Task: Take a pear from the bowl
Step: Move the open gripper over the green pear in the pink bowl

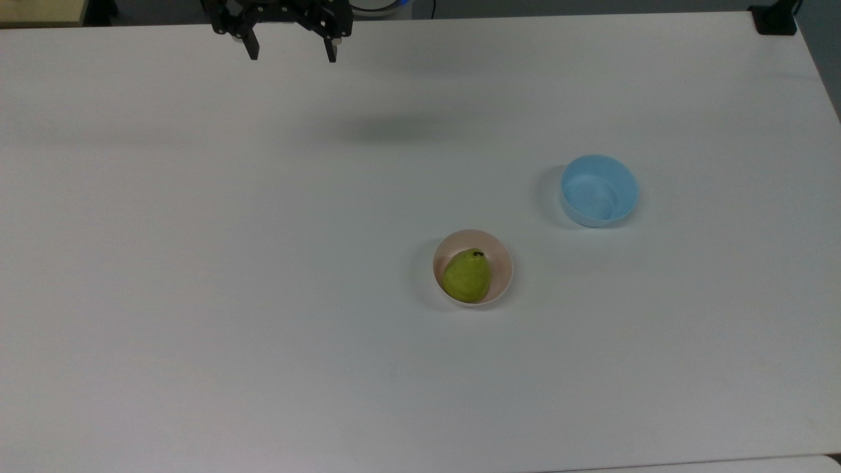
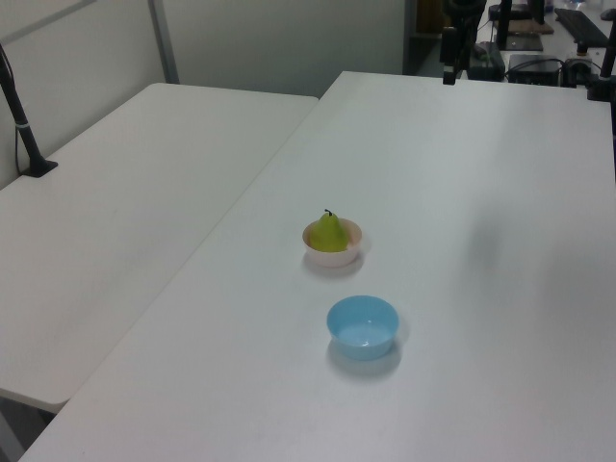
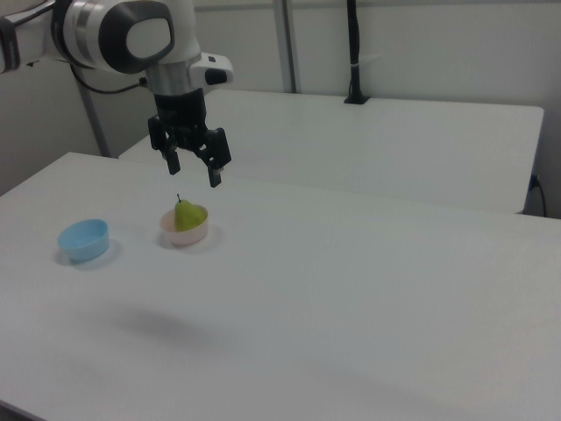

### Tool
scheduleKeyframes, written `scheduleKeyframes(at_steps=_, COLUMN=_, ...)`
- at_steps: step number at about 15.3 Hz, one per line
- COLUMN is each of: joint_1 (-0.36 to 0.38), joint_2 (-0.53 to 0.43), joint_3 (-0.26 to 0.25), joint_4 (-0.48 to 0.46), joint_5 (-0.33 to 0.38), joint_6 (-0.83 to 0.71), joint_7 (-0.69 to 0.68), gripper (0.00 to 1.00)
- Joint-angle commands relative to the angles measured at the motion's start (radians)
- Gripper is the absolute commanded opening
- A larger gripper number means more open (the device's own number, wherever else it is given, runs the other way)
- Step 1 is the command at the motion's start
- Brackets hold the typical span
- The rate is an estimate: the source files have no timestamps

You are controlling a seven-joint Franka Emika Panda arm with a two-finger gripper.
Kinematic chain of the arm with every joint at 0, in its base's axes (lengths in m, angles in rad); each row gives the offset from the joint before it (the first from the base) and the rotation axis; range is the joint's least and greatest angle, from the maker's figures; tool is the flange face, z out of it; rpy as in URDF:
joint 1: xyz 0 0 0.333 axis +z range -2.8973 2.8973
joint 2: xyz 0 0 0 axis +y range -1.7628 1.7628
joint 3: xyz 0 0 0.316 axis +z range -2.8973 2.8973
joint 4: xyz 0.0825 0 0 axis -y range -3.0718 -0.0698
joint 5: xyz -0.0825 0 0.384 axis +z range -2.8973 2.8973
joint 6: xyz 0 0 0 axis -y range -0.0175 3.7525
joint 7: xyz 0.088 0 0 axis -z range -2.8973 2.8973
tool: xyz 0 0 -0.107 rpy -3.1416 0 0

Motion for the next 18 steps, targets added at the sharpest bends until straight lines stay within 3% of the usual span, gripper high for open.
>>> scheduleKeyframes(at_steps=1, joint_1=0.006, joint_2=-0.017, joint_3=-0.019, joint_4=-0.015, joint_5=-0.013, joint_6=-0.012, joint_7=-0.009, gripper=1.0)
scheduleKeyframes(at_steps=9, joint_1=0.037, joint_2=-0.005, joint_3=-0.02, joint_4=-0.014, joint_5=-0.001, joint_6=0.003, joint_7=-0.017, gripper=1.0)
scheduleKeyframes(at_steps=14, joint_1=0.187, joint_2=0.135, joint_3=-0.043, joint_4=0.072, joint_5=-0.001, joint_6=0.13, joint_7=0.015, gripper=1.0)
scheduleKeyframes(at_steps=18, joint_1=0.287, joint_2=0.26, joint_3=-0.048, joint_4=0.113, joint_5=-0.004, joint_6=0.288, joint_7=0.185, gripper=1.0)
